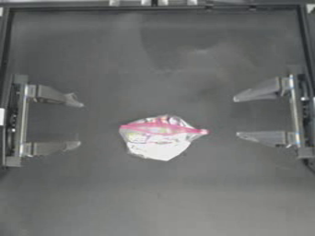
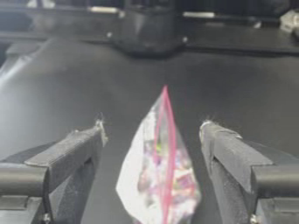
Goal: Put candy in bag
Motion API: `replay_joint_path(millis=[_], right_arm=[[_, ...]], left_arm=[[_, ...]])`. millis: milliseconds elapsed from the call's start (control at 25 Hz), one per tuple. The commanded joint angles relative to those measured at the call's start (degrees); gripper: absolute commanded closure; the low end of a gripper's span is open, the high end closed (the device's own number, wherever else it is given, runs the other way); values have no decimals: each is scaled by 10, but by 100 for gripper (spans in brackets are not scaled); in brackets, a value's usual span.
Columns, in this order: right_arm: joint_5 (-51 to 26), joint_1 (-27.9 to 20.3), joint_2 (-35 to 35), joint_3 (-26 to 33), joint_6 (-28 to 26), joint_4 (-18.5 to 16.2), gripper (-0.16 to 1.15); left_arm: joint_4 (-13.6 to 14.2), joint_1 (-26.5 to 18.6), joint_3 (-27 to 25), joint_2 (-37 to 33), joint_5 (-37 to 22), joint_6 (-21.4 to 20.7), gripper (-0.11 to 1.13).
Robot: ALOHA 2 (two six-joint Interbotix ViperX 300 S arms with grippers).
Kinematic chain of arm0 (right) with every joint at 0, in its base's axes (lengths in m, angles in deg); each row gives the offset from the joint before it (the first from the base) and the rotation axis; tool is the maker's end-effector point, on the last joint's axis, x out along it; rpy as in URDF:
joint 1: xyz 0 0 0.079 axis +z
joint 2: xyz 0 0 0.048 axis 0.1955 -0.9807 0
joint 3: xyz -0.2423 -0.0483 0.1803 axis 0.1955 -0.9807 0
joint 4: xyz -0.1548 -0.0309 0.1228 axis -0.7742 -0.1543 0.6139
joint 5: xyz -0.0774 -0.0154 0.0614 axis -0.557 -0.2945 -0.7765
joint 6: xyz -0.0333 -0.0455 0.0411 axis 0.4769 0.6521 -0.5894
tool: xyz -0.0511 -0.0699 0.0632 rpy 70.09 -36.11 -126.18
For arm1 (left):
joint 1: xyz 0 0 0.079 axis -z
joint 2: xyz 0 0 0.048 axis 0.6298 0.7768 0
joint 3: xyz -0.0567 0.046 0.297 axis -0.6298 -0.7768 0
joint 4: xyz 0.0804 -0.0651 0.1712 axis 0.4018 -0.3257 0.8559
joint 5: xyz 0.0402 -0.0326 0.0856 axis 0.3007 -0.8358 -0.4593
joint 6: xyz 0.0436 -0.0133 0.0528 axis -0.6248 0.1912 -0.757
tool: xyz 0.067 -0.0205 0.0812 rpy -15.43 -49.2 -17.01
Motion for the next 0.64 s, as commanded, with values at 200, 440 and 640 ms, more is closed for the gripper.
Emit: replay_joint_path(millis=[200, 440, 640], right_arm=[[4, -6, 6, 2, 2, -12, 2], [4, -7, 11, -2, 1, -14, 2], [4, -9, 28, -9, 0, -11, 2]], left_arm=[[-1, 1, -11, -41, 2, 1, 1], [-1, 2, -21, -62, -2, 1, 1], [-2, 1, -30, -77, -4, 1, 1]])
